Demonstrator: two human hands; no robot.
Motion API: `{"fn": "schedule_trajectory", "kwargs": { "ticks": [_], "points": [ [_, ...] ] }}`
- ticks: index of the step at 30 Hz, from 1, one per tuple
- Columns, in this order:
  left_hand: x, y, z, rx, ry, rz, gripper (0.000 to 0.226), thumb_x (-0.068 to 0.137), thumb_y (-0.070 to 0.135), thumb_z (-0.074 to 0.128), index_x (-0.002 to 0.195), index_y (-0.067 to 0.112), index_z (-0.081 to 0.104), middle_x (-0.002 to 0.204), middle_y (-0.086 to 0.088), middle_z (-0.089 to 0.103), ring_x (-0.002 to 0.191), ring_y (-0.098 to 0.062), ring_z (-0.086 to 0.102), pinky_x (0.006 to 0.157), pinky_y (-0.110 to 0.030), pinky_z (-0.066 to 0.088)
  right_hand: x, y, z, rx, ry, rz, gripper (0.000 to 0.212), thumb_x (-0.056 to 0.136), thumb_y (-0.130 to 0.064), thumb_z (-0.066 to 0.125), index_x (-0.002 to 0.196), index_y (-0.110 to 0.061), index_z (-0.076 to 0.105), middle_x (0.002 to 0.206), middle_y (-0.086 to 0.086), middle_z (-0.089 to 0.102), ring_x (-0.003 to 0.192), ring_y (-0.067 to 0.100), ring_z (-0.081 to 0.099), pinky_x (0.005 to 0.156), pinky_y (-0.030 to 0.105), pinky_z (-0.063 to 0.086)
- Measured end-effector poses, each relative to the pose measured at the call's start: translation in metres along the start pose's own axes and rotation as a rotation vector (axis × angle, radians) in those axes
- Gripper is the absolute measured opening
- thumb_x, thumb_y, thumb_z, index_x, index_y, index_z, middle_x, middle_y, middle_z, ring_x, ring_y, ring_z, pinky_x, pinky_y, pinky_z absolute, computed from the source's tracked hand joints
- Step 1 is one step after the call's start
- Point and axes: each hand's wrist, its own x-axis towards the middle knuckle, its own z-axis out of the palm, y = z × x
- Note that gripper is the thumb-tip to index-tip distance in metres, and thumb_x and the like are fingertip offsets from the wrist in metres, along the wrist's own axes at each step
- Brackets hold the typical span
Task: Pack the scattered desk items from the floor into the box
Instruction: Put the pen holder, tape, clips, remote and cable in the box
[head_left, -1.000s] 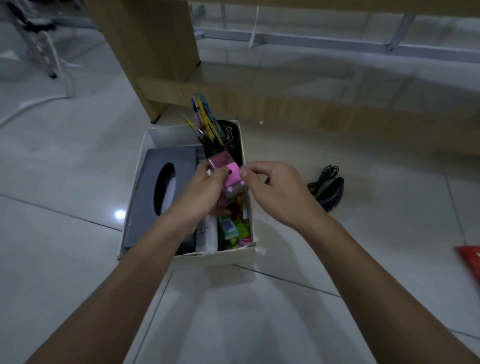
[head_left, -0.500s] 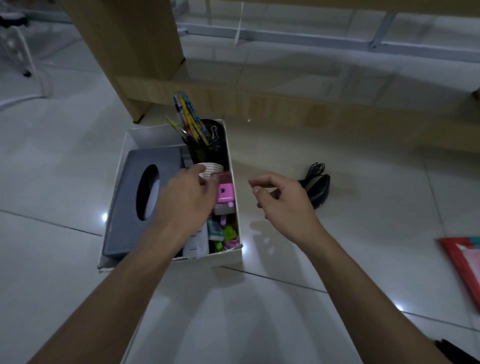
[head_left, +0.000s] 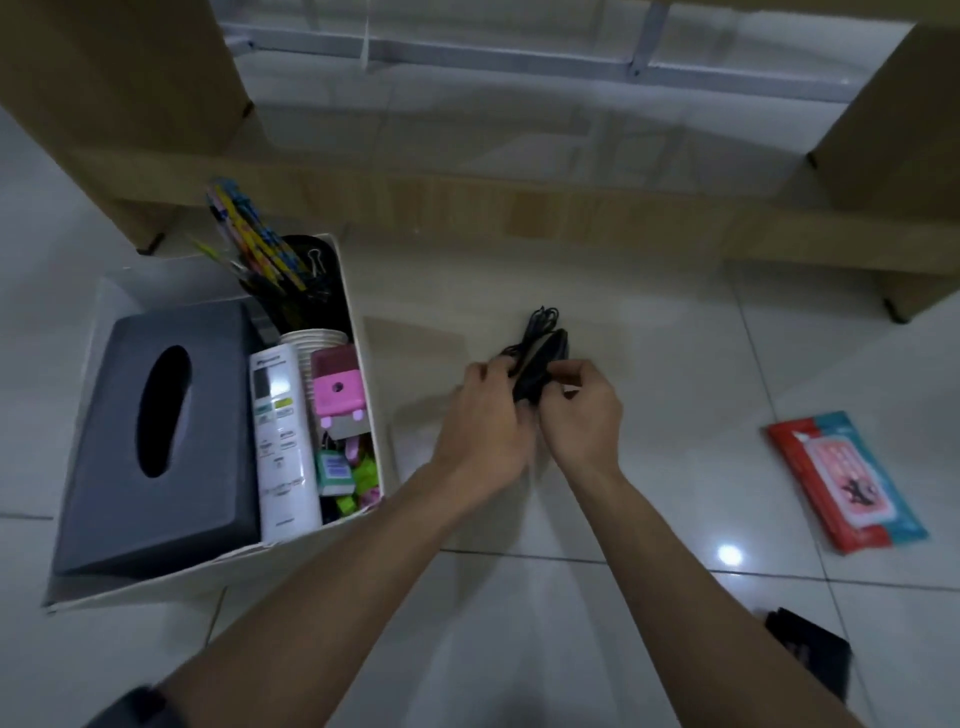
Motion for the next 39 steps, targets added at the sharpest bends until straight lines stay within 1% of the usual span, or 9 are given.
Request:
{"fn": "schedule_trajectory", "kwargs": {
  "ticks": [6, 10, 16, 19, 25, 28, 31, 35, 39],
  "points": [
    [0.082, 0.014, 0.041, 0.222, -0.195, -0.177, 0.091, 0.091, 0.050, 0.061, 0.158, 0.019, 0.008, 0.163, -0.013, 0.018, 0.148, -0.036, 0.020, 0.114, -0.050, 0.032, 0.009, 0.051, -0.026, -0.018, -0.087, 0.116, 0.038, 0.094, -0.003, 0.049, 0.130, -0.009, 0.058, 0.122, 0.003, 0.063, 0.106, 0.014, 0.055, 0.083, 0.010, 0.038],
    [0.096, 0.010, 0.045, 0.092, -0.153, -0.313, 0.058, 0.093, 0.037, 0.059, 0.140, 0.008, 0.043, 0.139, -0.017, 0.052, 0.126, -0.036, 0.050, 0.103, -0.043, 0.046, 0.009, 0.063, -0.036, 0.059, -0.134, 0.140, 0.034, 0.095, -0.005, 0.050, 0.126, -0.015, 0.060, 0.115, -0.005, 0.062, 0.099, 0.007, 0.058, 0.070, -0.008, 0.035],
    [0.050, 0.015, -0.016, -0.484, 0.008, -0.322, 0.047, 0.092, 0.030, 0.062, 0.134, 0.017, 0.046, 0.107, 0.005, 0.062, 0.094, -0.014, 0.062, 0.075, -0.029, 0.052, -0.007, 0.009, -0.027, 0.388, -0.330, 0.230, 0.027, 0.100, -0.016, 0.051, 0.123, -0.023, 0.062, 0.121, -0.006, 0.064, 0.100, 0.010, 0.069, 0.087, 0.033, 0.059],
    [0.007, 0.005, -0.075, -0.558, 0.205, -0.263, 0.051, 0.091, 0.042, 0.059, 0.137, 0.037, 0.038, 0.099, 0.027, 0.052, 0.087, 0.007, 0.052, 0.065, -0.014, 0.039, -0.033, -0.036, -0.011, 0.483, -0.482, 0.125, 0.024, 0.101, -0.017, 0.050, 0.119, -0.024, 0.065, 0.119, -0.007, 0.068, 0.098, 0.007, 0.071, 0.082, 0.031, 0.061],
    [-0.064, -0.046, -0.152, -0.502, 0.456, -0.366, 0.059, 0.100, 0.042, 0.051, 0.151, 0.036, 0.023, 0.134, 0.009, 0.050, 0.118, -0.013, 0.053, 0.093, -0.029, 0.039, -0.081, -0.095, 0.031, 0.412, -0.696, -0.097, 0.023, 0.101, -0.016, 0.052, 0.110, -0.031, 0.066, 0.108, -0.017, 0.069, 0.101, 0.002, 0.066, 0.084, 0.024, 0.058],
    [-0.087, -0.063, -0.152, -0.315, 0.421, -0.428, 0.060, 0.102, 0.033, 0.049, 0.155, 0.030, 0.020, 0.146, 0.003, 0.047, 0.124, -0.015, 0.049, 0.099, -0.023, 0.032, -0.085, -0.098, 0.041, 0.361, -0.673, -0.112, 0.024, 0.100, -0.014, 0.052, 0.112, -0.029, 0.066, 0.110, -0.015, 0.070, 0.102, 0.005, 0.065, 0.085, 0.026, 0.056],
    [-0.101, -0.063, -0.141, -0.135, 0.268, -0.395, 0.051, 0.103, 0.036, 0.044, 0.150, 0.031, 0.024, 0.126, 0.009, 0.053, 0.098, 0.006, 0.055, 0.084, -0.005, 0.034, -0.084, -0.094, 0.040, 0.377, -0.652, -0.088, 0.025, 0.099, -0.011, 0.053, 0.108, -0.029, 0.068, 0.103, -0.019, 0.071, 0.094, 0.000, 0.067, 0.079, 0.022, 0.056],
    [-0.104, -0.054, -0.126, 0.228, 0.300, -0.404, 0.049, 0.104, 0.042, 0.030, 0.150, 0.026, 0.031, 0.137, -0.007, 0.056, 0.124, -0.029, 0.047, 0.101, -0.045, 0.037, -0.083, -0.091, 0.037, 0.351, -0.649, -0.090, 0.026, 0.098, -0.012, 0.054, 0.107, -0.030, 0.069, 0.101, -0.021, 0.071, 0.093, 0.006, 0.068, 0.085, 0.035, 0.059],
    [-0.096, -0.054, -0.124, 0.154, 0.429, -0.486, 0.038, 0.105, 0.034, 0.031, 0.139, 0.022, 0.044, 0.135, -0.010, 0.056, 0.125, -0.033, 0.043, 0.100, -0.049, 0.029, -0.086, -0.090, 0.034, 0.330, -0.663, -0.092, 0.026, 0.099, -0.013, 0.053, 0.108, -0.031, 0.069, 0.104, -0.017, 0.072, 0.094, 0.004, 0.067, 0.091, 0.040, 0.057]
  ]
}}
